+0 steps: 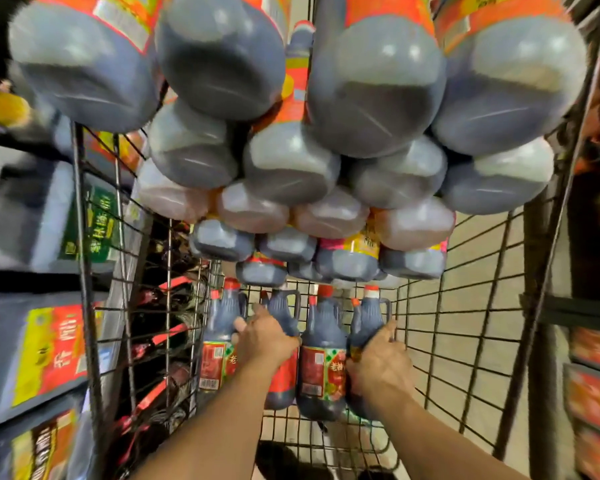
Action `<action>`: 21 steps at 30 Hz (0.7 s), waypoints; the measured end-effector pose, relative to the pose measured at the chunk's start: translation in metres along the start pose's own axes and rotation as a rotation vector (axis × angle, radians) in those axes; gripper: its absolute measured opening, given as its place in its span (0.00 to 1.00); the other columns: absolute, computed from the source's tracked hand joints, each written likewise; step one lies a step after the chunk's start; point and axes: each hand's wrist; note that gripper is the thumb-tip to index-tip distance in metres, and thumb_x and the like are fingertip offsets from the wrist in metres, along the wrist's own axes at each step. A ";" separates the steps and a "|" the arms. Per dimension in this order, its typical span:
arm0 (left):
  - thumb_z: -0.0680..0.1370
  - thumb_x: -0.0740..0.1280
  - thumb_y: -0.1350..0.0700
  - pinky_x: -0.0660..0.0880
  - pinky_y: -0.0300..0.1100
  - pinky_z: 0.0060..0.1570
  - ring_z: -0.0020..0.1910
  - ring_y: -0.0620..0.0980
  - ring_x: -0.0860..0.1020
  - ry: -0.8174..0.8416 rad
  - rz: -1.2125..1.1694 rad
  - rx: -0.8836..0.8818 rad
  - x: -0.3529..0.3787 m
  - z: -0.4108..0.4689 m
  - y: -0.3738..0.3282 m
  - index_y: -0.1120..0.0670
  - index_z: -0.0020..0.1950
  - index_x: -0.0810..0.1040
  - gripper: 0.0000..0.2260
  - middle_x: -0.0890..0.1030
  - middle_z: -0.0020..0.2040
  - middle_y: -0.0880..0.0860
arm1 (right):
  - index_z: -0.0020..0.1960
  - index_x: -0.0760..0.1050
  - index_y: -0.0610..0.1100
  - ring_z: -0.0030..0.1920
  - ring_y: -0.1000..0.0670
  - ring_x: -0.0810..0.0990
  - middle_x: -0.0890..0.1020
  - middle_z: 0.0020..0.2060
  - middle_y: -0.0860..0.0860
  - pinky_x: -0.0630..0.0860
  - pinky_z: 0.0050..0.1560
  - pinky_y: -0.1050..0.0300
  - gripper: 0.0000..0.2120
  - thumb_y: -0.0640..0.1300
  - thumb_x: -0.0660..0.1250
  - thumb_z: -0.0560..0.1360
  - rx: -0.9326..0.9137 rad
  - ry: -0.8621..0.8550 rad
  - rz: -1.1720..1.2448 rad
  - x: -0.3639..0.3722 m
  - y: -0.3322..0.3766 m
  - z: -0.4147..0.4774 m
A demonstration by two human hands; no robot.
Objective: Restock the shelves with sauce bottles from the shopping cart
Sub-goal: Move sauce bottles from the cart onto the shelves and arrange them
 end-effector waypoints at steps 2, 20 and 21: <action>0.65 0.76 0.40 0.67 0.47 0.53 0.64 0.57 0.67 0.027 0.041 -0.041 -0.001 0.005 -0.003 0.53 0.68 0.63 0.39 0.74 0.61 0.56 | 0.78 0.43 0.41 0.63 0.42 0.72 0.73 0.64 0.42 0.75 0.58 0.49 0.54 0.58 0.73 0.67 0.014 0.001 -0.005 0.004 -0.002 0.002; 0.56 0.82 0.46 0.77 0.48 0.51 0.60 0.54 0.75 -0.168 -0.302 0.111 0.004 -0.048 0.020 0.52 0.68 0.64 0.45 0.70 0.64 0.50 | 0.61 0.66 0.46 0.61 0.47 0.73 0.76 0.59 0.49 0.74 0.54 0.52 0.42 0.66 0.77 0.57 0.002 -0.120 -0.030 0.002 -0.008 -0.011; 0.56 0.82 0.47 0.77 0.47 0.48 0.59 0.54 0.76 -0.189 -0.338 0.113 0.006 -0.055 0.024 0.52 0.68 0.63 0.46 0.69 0.65 0.50 | 0.61 0.66 0.46 0.61 0.47 0.74 0.76 0.59 0.49 0.75 0.54 0.52 0.43 0.66 0.78 0.57 -0.020 -0.128 -0.032 0.002 -0.008 -0.013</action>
Point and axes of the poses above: each hand's wrist, its own z-axis towards the middle knuckle, its own x-axis out of the palm, y = z × x
